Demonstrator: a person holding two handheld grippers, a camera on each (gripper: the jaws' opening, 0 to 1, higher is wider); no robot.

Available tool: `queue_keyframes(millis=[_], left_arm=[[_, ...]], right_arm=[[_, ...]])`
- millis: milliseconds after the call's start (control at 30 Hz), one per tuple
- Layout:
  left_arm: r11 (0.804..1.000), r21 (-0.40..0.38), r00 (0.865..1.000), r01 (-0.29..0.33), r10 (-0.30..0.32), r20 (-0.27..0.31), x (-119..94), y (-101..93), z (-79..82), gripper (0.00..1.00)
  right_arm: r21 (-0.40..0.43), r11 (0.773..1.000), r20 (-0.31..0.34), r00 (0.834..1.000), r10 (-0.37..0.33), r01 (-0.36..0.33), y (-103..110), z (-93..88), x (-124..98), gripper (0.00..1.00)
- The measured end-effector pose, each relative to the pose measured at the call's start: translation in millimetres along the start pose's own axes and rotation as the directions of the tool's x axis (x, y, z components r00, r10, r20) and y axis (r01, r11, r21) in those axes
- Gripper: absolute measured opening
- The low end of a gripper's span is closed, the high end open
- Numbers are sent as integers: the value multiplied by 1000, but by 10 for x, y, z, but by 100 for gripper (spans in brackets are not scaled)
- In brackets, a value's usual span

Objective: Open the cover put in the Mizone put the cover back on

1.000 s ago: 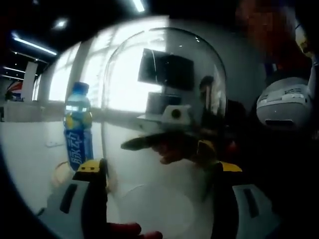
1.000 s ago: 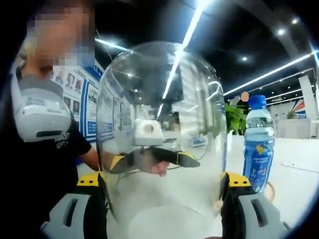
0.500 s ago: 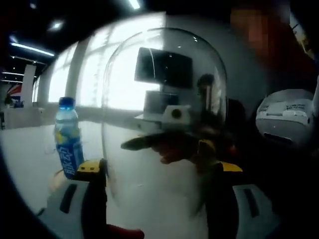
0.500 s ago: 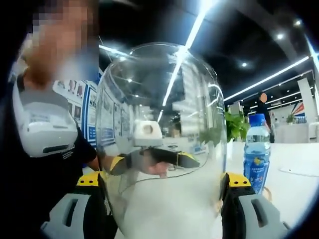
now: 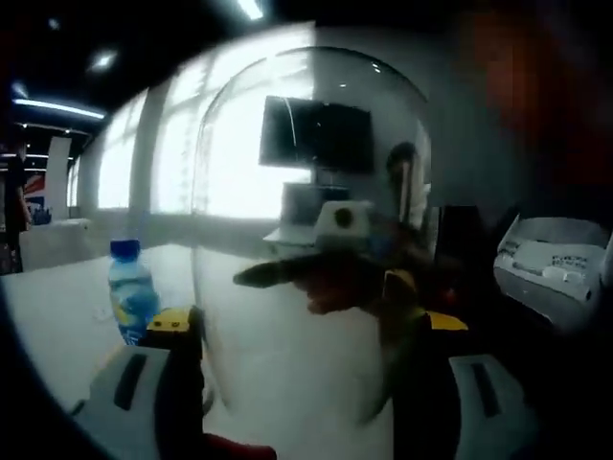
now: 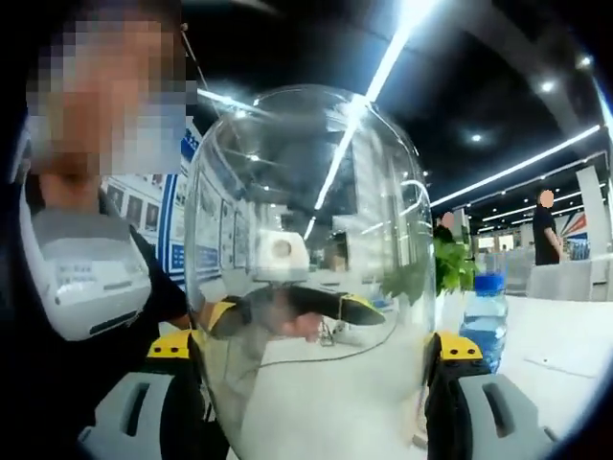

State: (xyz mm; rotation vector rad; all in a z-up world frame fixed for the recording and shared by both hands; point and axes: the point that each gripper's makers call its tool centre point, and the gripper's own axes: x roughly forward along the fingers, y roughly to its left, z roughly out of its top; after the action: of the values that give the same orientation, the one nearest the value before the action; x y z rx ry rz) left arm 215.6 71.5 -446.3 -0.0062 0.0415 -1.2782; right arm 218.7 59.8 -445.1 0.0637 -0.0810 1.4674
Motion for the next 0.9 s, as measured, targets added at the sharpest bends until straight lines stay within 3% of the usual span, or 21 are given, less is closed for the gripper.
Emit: queue_keyframes(millis=[300,900], left_arm=[[999,27,999,-34,34,-12,0,97,181,79],[993,106,998,-59,61,-16,44,456,764,80]], right_arm=[[-42,999,-25,1000,8,-9,-83,180,83,90],[-113,993,4,1000,19,-18,-443,743,226,90]])
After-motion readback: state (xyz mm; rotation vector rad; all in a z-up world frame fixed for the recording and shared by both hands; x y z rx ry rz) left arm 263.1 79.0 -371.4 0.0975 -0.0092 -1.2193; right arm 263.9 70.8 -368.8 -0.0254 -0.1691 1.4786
